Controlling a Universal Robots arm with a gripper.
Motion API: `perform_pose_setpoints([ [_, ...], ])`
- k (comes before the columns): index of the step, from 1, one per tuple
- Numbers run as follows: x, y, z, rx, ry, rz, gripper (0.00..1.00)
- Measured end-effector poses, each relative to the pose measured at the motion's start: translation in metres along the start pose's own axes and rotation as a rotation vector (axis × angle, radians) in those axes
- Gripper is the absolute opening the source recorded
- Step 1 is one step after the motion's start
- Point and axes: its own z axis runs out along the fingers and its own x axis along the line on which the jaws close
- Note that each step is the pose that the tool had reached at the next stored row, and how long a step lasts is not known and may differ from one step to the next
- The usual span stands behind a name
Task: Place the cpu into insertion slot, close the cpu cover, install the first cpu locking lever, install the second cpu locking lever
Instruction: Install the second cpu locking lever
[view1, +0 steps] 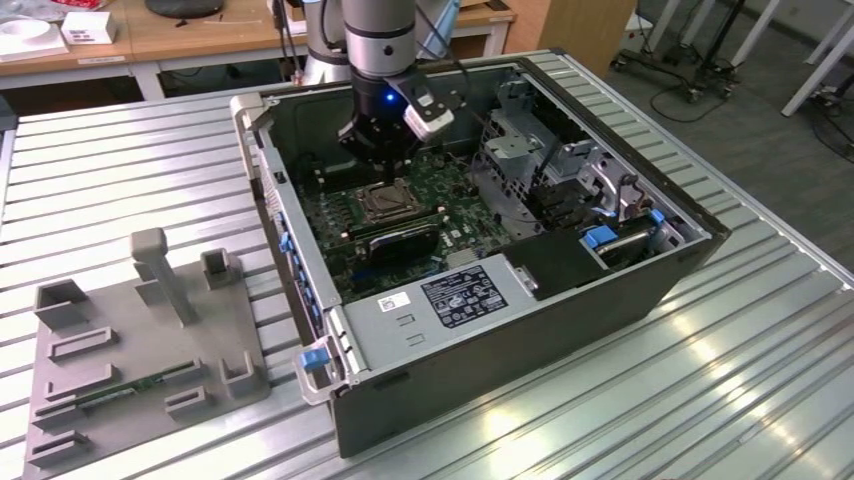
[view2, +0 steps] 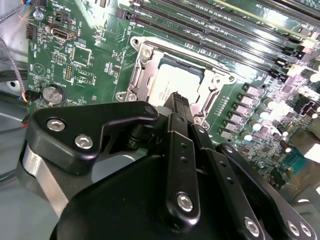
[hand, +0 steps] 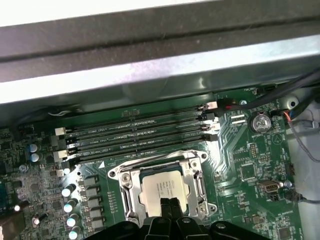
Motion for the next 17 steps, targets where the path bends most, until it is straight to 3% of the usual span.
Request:
perform_pose_setpoints([
  [11, -0.0002, 0.0, -0.0018, 0.0, -0.0001, 0.0, 0.11],
  [17, -0.001, -0.0041, -0.0018, 0.0001, 0.0, 0.0, 0.11],
])
